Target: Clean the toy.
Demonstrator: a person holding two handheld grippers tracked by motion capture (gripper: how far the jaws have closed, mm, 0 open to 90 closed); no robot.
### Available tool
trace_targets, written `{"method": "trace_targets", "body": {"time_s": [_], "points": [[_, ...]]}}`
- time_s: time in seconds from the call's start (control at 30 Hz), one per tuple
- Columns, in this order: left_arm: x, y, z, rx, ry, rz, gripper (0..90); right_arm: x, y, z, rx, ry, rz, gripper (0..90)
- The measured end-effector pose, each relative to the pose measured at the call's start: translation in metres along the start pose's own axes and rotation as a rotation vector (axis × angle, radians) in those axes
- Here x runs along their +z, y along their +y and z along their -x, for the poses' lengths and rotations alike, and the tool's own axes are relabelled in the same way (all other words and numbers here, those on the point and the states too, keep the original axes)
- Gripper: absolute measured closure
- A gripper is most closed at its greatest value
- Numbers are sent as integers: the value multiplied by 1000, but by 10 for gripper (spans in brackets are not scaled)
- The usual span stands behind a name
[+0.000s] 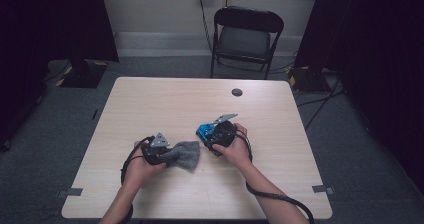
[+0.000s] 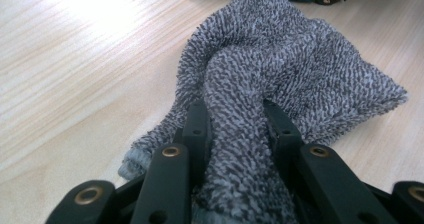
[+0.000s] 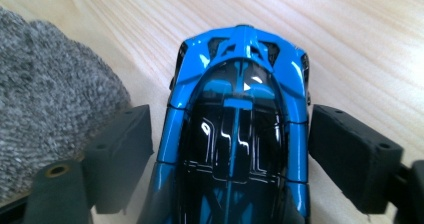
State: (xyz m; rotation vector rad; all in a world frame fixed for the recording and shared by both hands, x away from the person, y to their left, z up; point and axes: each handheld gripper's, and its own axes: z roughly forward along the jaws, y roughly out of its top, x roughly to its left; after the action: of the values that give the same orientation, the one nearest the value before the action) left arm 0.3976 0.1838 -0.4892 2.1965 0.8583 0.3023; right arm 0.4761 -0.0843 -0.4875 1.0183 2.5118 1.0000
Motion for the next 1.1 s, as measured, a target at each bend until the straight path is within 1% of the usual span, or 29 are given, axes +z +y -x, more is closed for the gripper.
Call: {"method": "trace_targets", "body": {"time_s": [0.03, 0.1, 0.13, 0.17, 0.23, 0.27, 0.3, 0.33, 0.37, 0.4, 0.43, 0.47, 0.57, 0.6, 0.63, 0.7, 0.8, 0.83, 0.93, 1.0, 1.1], "points": [[0, 0, 0, 0, -1, 0, 693, 1, -1, 0, -6, -14, -5, 170], [0, 0, 0, -10, -4, 3, 693, 3, -2, 1, 7, 7, -2, 193], [0, 0, -1, -12, -1, 5, 693, 3, -2, 1, 4, 3, 6, 193], [0, 0, -1, -18, -7, 7, 693, 3, -2, 1, 2, 0, 5, 194], [0, -1, -2, -18, -8, 9, 693, 3, -2, 1, 17, -1, -1, 191], [0, 0, -2, -16, -8, 7, 693, 4, -1, 0, 11, -6, 1, 191], [0, -1, -2, -22, -10, 10, 693, 3, -1, 0, 7, -9, 5, 198], [0, -1, -2, -26, -14, 13, 693, 3, -1, -1, 13, -7, -2, 200], [0, -1, -2, -27, -15, 14, 692, 4, 0, -2, 16, -6, -15, 199], [0, -1, -3, -26, -16, 12, 692, 4, 0, -3, 7, -7, -16, 195], [0, -1, -3, -27, -17, 15, 692, 3, 1, -5, -6, -21, -24, 195], [0, -1, -3, -25, -17, 15, 691, 3, 2, -5, -14, -26, -20, 193], [0, -2, -3, -28, -18, 18, 690, 4, 2, -6, -13, -25, -19, 180], [0, -1, -3, -23, -16, 17, 691, 4, 2, -6, -13, -24, -19, 178], [0, -2, -3, -29, -17, 19, 691, 4, 2, -6, -10, -25, -19, 179], [0, -1, -3, -27, -15, 18, 690, 5, 1, -6, -3, -21, -19, 178], [0, -2, -3, -28, -17, 18, 690, 4, 2, -7, -21, -34, -28, 174], [0, -1, -4, -23, -17, 17, 690, 4, 3, -8, -20, -34, -32, 169], [0, -1, -3, -30, -16, 16, 690, 3, 3, -7, -12, -27, -30, 175], [0, -2, -4, -31, -21, 20, 690, 3, 2, -6, 5, -20, -24, 176], [0, -2, -4, -30, -19, 21, 688, 3, 1, -6, -2, -21, -27, 175]]}}
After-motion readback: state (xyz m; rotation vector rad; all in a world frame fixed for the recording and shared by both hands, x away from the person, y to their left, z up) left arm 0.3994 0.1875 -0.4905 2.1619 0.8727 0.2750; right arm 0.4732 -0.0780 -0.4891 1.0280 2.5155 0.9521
